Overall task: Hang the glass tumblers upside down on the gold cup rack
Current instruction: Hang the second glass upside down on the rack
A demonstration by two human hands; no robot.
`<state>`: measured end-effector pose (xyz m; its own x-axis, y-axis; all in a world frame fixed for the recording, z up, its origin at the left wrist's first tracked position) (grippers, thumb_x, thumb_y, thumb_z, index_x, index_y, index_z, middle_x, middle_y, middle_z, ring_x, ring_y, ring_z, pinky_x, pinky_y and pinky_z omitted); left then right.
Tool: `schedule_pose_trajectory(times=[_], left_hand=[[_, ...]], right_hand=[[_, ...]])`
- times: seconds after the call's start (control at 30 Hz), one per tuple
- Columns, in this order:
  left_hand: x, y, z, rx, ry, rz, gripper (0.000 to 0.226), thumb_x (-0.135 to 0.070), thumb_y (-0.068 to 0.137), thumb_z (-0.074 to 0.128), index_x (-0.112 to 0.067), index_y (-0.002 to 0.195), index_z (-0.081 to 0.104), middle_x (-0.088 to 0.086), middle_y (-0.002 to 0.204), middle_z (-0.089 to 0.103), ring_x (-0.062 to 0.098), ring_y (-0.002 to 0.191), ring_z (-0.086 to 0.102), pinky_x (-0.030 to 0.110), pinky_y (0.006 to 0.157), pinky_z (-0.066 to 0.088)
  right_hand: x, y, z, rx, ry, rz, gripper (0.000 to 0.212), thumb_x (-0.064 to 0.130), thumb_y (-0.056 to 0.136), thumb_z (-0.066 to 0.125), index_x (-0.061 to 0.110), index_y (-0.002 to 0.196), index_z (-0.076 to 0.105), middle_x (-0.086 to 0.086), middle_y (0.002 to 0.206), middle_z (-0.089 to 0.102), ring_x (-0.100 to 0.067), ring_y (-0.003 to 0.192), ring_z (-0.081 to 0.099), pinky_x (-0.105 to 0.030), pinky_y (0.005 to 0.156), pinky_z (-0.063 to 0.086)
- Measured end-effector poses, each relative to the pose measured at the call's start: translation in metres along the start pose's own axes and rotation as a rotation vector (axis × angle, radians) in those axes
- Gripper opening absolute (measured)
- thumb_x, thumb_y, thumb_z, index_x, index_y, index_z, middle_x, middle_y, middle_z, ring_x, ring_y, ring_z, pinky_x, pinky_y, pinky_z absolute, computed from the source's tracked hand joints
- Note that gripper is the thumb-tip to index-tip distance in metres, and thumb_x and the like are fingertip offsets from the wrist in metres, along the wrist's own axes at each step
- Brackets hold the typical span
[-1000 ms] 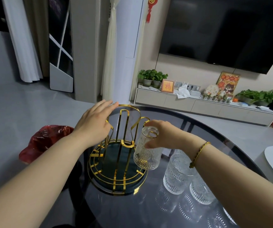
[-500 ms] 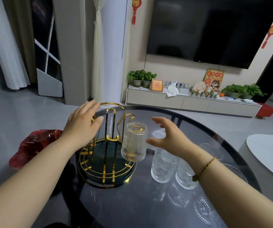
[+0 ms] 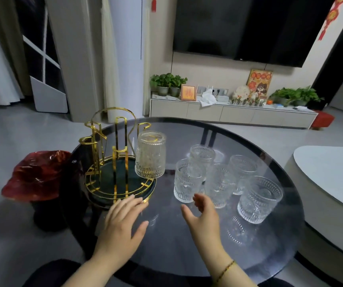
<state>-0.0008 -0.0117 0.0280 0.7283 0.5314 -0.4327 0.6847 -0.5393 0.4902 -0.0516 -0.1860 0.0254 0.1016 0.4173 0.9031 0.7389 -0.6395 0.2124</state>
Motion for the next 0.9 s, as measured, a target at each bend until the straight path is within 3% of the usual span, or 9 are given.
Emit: schedule_pose_trajectory(times=[0.13, 0.3, 0.43, 0.6, 0.73, 0.77, 0.83, 0.9], left_hand=[[0.013, -0.010, 0.023, 0.074, 0.049, -0.100, 0.048, -0.036, 0.088, 0.048, -0.020, 0.132, 0.037, -0.004, 0.141, 0.039, 0.009, 0.134, 0.016, 0.024, 0.108, -0.003], [0.015, -0.008, 0.030, 0.150, 0.158, -0.106, 0.051, -0.042, 0.090, 0.039, -0.026, 0.137, 0.025, -0.012, 0.145, 0.029, 0.007, 0.137, 0.008, 0.024, 0.106, -0.011], [0.014, -0.008, 0.031, 0.178, 0.174, -0.104, 0.048, -0.043, 0.091, 0.035, -0.028, 0.136, 0.027, -0.014, 0.143, 0.034, 0.005, 0.137, 0.008, 0.024, 0.106, -0.011], [0.015, -0.008, 0.031, 0.161, 0.165, -0.101, 0.046, -0.043, 0.090, 0.038, -0.027, 0.133, 0.034, -0.013, 0.141, 0.038, 0.004, 0.136, 0.013, 0.025, 0.107, -0.009], [0.013, -0.008, 0.028, 0.156, 0.260, -0.058, 0.040, -0.039, 0.080, 0.061, -0.023, 0.116, 0.056, -0.009, 0.122, 0.060, 0.010, 0.124, 0.043, 0.032, 0.111, 0.010], [0.010, -0.006, 0.025, 0.181, 0.262, -0.070, 0.041, -0.040, 0.080, 0.060, -0.023, 0.117, 0.055, -0.009, 0.124, 0.059, 0.011, 0.126, 0.041, 0.030, 0.112, 0.006], [0.009, -0.006, 0.027, 0.227, 0.214, -0.114, 0.045, -0.043, 0.088, 0.043, -0.025, 0.129, 0.041, -0.011, 0.139, 0.042, 0.008, 0.136, 0.019, 0.031, 0.110, -0.011], [0.010, -0.006, 0.028, 0.219, 0.245, -0.091, 0.047, -0.046, 0.091, 0.036, -0.027, 0.133, 0.032, -0.012, 0.144, 0.032, 0.006, 0.138, 0.008, 0.030, 0.110, -0.013]], right_hand=[[-0.008, 0.007, 0.013, 0.051, -0.064, 0.080, 0.077, 0.023, 0.068, 0.071, 0.006, 0.130, 0.028, -0.012, 0.137, 0.038, -0.024, 0.128, 0.033, -0.034, 0.106, 0.028], [-0.009, 0.023, 0.028, 0.027, -0.024, 0.099, 0.098, 0.023, 0.067, 0.072, 0.008, 0.137, 0.005, -0.011, 0.149, 0.019, -0.023, 0.136, 0.017, -0.027, 0.108, 0.017], [-0.011, 0.039, 0.035, -0.023, 0.008, 0.104, 0.100, 0.020, 0.064, 0.074, 0.006, 0.137, 0.006, -0.013, 0.148, 0.021, -0.023, 0.135, 0.019, -0.028, 0.109, 0.016], [-0.013, 0.055, 0.043, -0.095, 0.041, 0.161, 0.095, 0.027, 0.062, 0.075, 0.011, 0.133, 0.015, -0.014, 0.140, 0.034, -0.028, 0.128, 0.034, -0.037, 0.104, 0.031], [-0.014, 0.061, 0.047, -0.121, 0.036, 0.177, 0.087, 0.028, 0.062, 0.074, 0.008, 0.128, 0.021, -0.015, 0.135, 0.040, -0.029, 0.124, 0.038, -0.039, 0.103, 0.034], [-0.013, 0.060, 0.047, -0.114, 0.040, 0.184, 0.085, 0.028, 0.062, 0.073, 0.009, 0.127, 0.022, -0.015, 0.134, 0.040, -0.029, 0.123, 0.039, -0.039, 0.102, 0.035], [-0.011, 0.058, 0.044, -0.096, 0.058, 0.191, 0.084, 0.029, 0.062, 0.073, 0.011, 0.127, 0.023, -0.012, 0.134, 0.040, -0.028, 0.122, 0.040, -0.040, 0.101, 0.037], [-0.005, 0.056, 0.040, -0.081, 0.086, 0.158, 0.085, 0.030, 0.061, 0.073, 0.013, 0.127, 0.022, -0.011, 0.132, 0.040, -0.024, 0.119, 0.042, -0.038, 0.101, 0.036]])
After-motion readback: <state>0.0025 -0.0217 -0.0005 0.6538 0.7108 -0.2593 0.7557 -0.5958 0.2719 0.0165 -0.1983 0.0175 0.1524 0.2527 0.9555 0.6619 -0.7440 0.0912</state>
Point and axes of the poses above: each hand's wrist, its own y-axis towards the middle knuckle, its own z-axis out of the palm, x = y × z, the point moved 1 cm from there along y, towards the middle knuckle
